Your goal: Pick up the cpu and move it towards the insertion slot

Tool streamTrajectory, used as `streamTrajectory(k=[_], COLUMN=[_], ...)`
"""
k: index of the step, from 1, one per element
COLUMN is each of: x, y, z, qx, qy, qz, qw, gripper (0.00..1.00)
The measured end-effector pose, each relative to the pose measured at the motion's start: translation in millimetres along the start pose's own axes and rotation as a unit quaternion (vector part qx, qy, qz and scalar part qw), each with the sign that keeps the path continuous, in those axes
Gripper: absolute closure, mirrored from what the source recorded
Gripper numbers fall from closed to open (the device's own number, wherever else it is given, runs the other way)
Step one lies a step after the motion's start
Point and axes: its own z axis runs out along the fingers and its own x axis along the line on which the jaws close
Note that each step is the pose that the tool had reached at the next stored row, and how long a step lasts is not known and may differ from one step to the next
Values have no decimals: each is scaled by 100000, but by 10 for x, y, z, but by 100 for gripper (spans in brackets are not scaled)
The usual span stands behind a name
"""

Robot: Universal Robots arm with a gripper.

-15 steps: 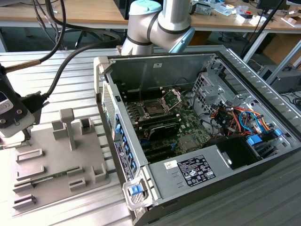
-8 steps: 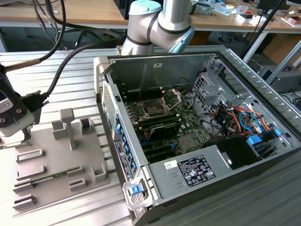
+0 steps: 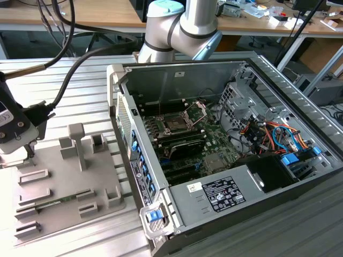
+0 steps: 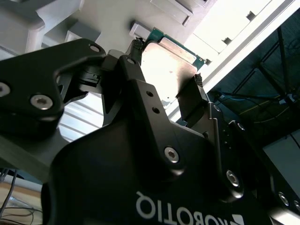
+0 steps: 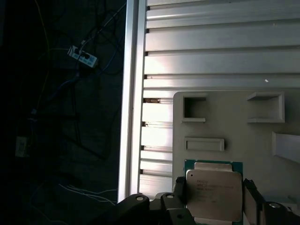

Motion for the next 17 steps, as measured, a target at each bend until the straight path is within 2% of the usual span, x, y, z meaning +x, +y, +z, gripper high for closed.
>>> streamTrajectory(k=[17], x=[0], y=[2], z=[-49], qx=[6], qy=[3], qz=[0], qw=[100000], gripper=[45])
